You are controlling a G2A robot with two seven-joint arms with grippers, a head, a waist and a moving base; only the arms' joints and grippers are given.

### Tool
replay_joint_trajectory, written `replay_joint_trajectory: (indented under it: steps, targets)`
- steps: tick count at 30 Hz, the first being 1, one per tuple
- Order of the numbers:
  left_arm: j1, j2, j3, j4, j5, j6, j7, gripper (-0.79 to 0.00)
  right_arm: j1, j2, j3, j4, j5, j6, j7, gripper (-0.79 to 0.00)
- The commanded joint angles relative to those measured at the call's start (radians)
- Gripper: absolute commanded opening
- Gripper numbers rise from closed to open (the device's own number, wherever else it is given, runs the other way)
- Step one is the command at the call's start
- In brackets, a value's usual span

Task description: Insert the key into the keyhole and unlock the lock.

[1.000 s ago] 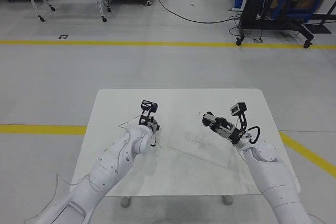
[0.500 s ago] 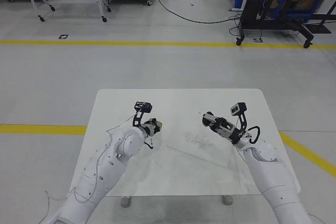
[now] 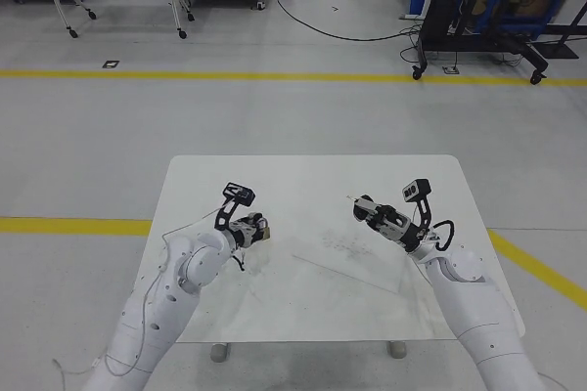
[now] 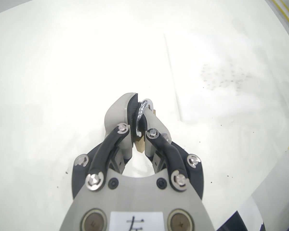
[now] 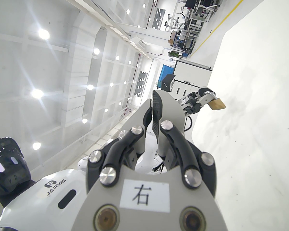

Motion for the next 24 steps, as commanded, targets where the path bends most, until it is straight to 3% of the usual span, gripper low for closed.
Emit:
replay_joint_trajectory:
  steps: [1,9,19,24]
  targets:
    - [0.001,-0.004,-0.006,0.004,-0.058,0.005,0.013,-0.785,0.000,0.000,0.000,0.000,0.000,0.000,0.000,-0.785]
    - [0.029,-0.014,-0.118,-0.035,-0.462,0.060,0.074,-0.785,0.000,0.000,0.000,0.000,0.000,0.000,0.000,-0.785]
    - [0.043,-0.015,-0.132,-0.043,-0.510,0.066,0.085,-0.785,0.000,0.000,0.000,0.000,0.000,0.000,0.000,-0.785]
    - [0.014,-0.029,-0.220,0.060,-1.062,0.124,-0.062,-0.785,0.019,-0.023,-0.087,-0.009,0.055,0.041,-0.064,-0.785]
